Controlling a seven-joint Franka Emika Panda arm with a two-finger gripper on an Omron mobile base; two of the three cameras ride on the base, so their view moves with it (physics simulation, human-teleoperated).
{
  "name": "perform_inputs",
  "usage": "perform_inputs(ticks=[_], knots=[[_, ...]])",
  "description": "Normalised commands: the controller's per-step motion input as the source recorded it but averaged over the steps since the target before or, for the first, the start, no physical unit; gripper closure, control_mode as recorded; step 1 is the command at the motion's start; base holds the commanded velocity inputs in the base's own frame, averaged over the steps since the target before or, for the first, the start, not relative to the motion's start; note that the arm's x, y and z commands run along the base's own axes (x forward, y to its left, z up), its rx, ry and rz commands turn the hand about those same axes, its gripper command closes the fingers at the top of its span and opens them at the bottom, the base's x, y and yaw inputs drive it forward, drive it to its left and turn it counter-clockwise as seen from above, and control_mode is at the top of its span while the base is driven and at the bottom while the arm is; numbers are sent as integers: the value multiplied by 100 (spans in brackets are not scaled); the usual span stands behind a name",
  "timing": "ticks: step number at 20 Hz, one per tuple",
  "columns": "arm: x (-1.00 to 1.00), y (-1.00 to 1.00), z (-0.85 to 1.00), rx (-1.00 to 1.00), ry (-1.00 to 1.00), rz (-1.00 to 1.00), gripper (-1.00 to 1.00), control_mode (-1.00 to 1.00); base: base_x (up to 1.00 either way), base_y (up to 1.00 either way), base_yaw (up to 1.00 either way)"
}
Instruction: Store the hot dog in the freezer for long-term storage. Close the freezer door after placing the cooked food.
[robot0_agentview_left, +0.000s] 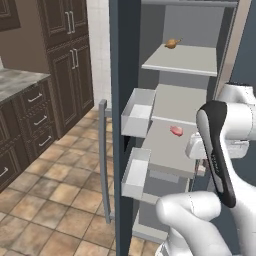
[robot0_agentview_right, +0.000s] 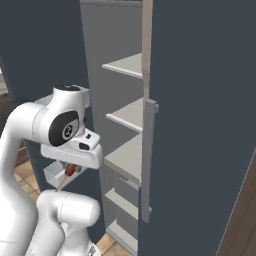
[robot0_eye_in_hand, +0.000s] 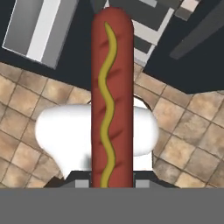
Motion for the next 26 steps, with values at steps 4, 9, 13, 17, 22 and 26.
perform_inputs(ticks=[4,9,13,17,22,26], knots=[[18,8,-8,-14,-1,-48,100,-100,0,0,0],[22,2,-2,-21,-2,-30,100,-100,0,0,0],[21,1,0,-20,-4,-13,100,-100,0,0,0],[0,1,6,-4,-5,-2,100,-100,0,0,0],[8,0,0,-1,-16,0,100,-100,0,0,0],[10,-1,-4,0,-31,0,100,-100,0,0,0]])
